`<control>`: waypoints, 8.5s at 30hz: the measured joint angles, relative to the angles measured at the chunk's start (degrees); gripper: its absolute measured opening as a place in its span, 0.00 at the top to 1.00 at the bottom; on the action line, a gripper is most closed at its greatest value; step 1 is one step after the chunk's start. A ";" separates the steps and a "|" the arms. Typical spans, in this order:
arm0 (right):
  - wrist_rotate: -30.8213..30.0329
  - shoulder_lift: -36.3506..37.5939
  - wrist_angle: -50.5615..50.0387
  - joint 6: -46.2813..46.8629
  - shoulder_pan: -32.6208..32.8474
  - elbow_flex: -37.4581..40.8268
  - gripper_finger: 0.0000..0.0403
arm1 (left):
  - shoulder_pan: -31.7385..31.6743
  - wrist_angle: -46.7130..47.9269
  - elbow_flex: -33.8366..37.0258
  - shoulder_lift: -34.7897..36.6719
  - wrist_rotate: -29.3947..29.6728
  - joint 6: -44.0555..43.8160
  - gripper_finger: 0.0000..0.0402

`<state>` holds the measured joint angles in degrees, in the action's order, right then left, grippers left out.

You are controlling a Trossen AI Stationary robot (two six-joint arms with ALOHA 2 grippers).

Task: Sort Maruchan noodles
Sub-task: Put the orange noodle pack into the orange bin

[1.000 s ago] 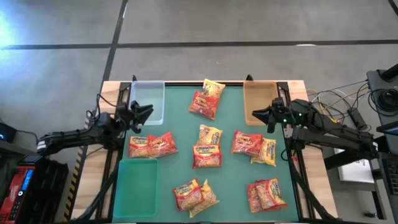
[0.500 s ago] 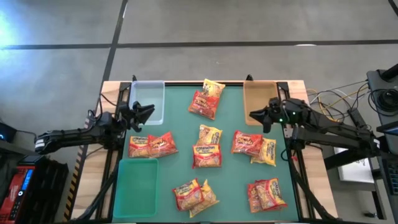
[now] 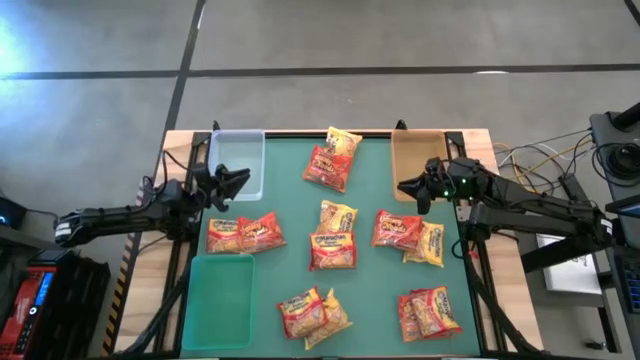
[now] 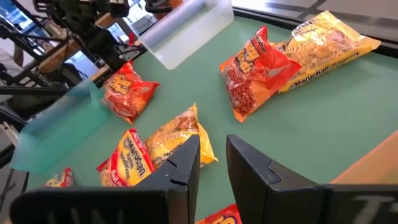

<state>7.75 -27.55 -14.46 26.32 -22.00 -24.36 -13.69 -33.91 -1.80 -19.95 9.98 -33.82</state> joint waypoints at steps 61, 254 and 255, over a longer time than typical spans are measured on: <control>-6.91 -41.37 8.28 -4.13 -1.93 -14.96 0.58 | -0.47 3.28 -36.56 -79.02 11.66 18.16 0.70; -3.16 -67.28 -44.23 -30.00 -14.70 -62.86 0.98 | -0.28 10.43 -32.17 -64.34 14.67 18.13 0.70; -5.85 -66.48 -45.47 -30.01 -15.02 -62.86 0.98 | -0.28 10.40 -32.17 -64.34 14.69 18.13 0.70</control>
<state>1.90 -94.03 -59.93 -3.68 -37.02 -87.22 -13.98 -23.51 -33.98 -84.29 24.67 -15.68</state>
